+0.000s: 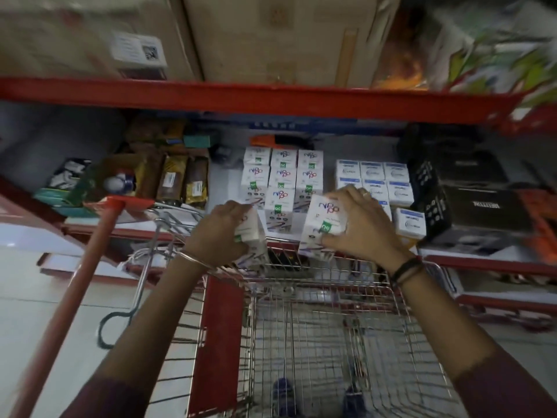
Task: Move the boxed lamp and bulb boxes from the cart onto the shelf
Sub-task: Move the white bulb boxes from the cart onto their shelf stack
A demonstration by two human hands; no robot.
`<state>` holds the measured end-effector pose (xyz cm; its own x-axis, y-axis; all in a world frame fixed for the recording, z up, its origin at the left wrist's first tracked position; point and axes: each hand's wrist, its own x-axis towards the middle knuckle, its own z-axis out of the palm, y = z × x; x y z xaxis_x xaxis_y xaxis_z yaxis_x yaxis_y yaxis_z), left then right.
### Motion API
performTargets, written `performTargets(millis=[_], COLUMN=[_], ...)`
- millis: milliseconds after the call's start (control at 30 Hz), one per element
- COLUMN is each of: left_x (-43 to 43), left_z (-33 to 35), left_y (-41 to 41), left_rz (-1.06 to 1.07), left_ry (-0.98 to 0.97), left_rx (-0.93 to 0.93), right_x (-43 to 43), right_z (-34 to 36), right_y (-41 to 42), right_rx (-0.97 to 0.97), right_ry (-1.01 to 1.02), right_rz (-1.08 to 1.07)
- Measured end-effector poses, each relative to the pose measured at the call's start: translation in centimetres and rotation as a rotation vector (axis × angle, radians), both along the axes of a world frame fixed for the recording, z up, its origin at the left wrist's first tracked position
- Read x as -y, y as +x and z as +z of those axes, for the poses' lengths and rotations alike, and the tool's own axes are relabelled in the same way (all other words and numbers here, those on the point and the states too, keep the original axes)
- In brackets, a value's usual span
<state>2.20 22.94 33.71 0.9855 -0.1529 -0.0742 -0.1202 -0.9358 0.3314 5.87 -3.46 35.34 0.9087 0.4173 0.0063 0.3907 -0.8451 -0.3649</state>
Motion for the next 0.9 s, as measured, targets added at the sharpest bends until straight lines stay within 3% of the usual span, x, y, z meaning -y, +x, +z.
performTargets(millis=[300, 600, 900], left_x=[-2.0, -1.2, -0.2], left_z=[-0.5, -6.0, -8.9], left_y=[4.8, 7.1, 7.5], left_rz=[0.092, 0.122, 0.118], left_ry=[0.086, 0.182, 0.113], left_rx=[0.174, 0.098, 0.138], right_x=[-2.6, -4.3, -4.8], right_z=[-1.0, -6.1, -8.6], right_y=[5.1, 6.8, 7.2], right_rx=[0.105, 0.062, 0.045], right_ry=[-0.096, -0.253, -0.181], right_rz=[-0.044, -0.078, -0.122])
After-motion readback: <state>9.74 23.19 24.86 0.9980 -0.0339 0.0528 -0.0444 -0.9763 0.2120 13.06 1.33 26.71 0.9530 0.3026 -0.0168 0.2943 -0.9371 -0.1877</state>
